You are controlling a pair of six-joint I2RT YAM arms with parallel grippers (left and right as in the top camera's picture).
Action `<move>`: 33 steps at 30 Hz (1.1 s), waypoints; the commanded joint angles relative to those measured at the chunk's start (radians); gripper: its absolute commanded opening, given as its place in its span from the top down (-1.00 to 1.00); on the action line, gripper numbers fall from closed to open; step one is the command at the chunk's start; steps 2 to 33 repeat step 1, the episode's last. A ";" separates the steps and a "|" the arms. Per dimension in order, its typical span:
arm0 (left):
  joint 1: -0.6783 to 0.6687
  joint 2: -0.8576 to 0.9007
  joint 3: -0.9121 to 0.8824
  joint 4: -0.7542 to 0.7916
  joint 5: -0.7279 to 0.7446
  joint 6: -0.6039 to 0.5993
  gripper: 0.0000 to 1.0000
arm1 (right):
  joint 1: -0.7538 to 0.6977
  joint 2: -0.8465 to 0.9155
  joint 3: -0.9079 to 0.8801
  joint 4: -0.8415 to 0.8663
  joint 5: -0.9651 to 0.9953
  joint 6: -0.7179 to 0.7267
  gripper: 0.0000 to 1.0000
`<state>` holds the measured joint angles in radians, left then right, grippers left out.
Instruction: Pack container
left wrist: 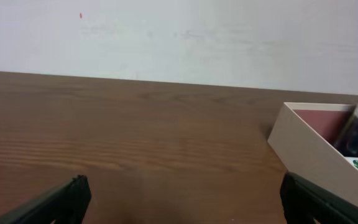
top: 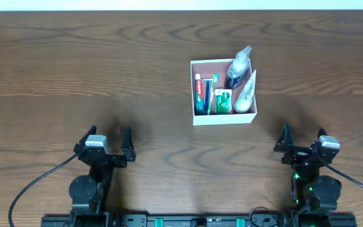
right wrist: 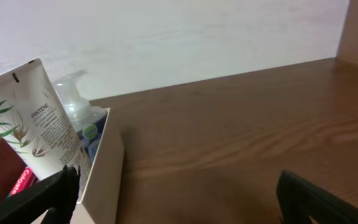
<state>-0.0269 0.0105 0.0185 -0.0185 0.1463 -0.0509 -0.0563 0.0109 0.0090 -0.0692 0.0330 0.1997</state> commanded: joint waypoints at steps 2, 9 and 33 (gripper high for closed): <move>0.006 -0.006 -0.014 -0.040 0.003 0.009 -0.96 | -0.010 -0.006 -0.003 -0.002 -0.008 -0.018 -0.99; 0.006 -0.006 -0.014 -0.040 0.003 0.009 -0.96 | -0.010 -0.006 -0.003 -0.002 -0.008 -0.018 -0.99; 0.006 -0.006 -0.014 -0.040 0.003 0.009 -0.96 | -0.010 -0.006 -0.003 -0.002 -0.008 -0.018 -0.99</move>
